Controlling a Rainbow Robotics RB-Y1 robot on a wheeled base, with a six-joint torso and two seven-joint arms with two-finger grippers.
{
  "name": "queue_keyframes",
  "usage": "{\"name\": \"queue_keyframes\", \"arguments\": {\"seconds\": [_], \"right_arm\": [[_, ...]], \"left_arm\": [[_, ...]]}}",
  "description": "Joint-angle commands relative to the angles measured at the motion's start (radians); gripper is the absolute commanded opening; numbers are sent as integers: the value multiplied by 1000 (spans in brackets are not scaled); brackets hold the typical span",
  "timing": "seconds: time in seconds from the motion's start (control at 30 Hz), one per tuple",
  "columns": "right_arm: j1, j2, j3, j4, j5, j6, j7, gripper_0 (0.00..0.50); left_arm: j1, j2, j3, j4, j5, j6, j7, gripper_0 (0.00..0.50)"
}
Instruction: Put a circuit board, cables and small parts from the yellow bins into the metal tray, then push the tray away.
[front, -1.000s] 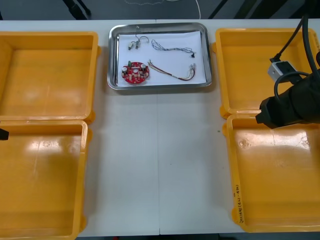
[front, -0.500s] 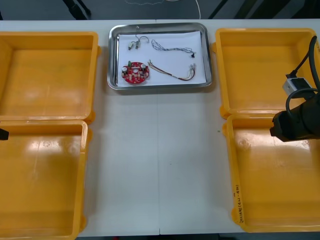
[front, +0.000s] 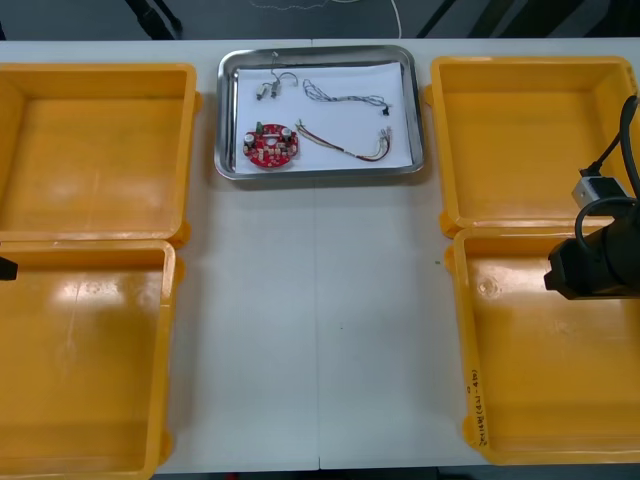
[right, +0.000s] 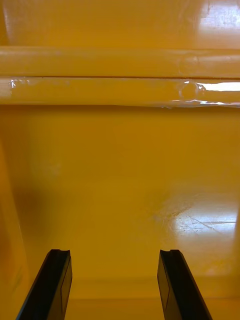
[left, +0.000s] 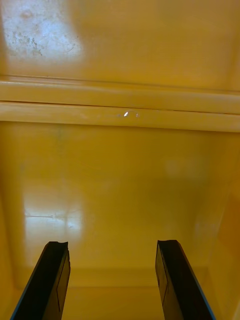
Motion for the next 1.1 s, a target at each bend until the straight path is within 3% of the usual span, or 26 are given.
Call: {"name": "queue_keyframes", "arguments": {"seconds": [0.03,1.1], "right_arm": [[15,-29,-31,-33,-10,4,-28,500],[14,-26,-31,-33,-19,4,-20,500]], "left_arm": [[14,46,31,-26,7,7,-74,500],[14,46,31,-26,7,7,-74,500]]}}
